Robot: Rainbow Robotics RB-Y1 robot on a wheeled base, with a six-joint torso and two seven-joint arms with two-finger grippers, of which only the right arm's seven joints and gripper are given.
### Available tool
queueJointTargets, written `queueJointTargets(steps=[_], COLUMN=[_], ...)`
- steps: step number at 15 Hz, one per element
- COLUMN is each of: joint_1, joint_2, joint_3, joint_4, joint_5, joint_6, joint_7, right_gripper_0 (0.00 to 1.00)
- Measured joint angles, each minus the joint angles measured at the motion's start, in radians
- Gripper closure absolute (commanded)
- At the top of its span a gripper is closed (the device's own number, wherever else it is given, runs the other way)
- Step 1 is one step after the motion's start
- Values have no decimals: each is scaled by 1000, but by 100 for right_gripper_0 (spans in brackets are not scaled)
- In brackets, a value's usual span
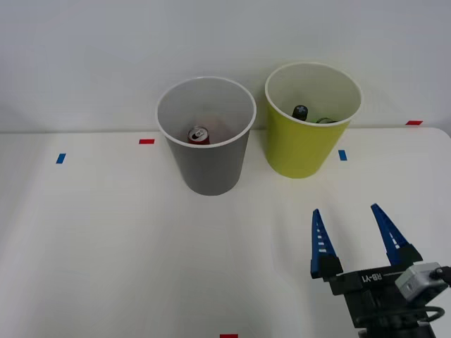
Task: Put cans in the gray bin, plastic bottles in the light green bin
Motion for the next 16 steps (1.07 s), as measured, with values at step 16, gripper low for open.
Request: queueJointTargets(steps=[16], joint_1=[187], joint_2=[199], joint_3=[-239], joint_4=[395], joint_5=[376], joint_6=[-487], joint_7=[-424], right_gripper_0=[0])
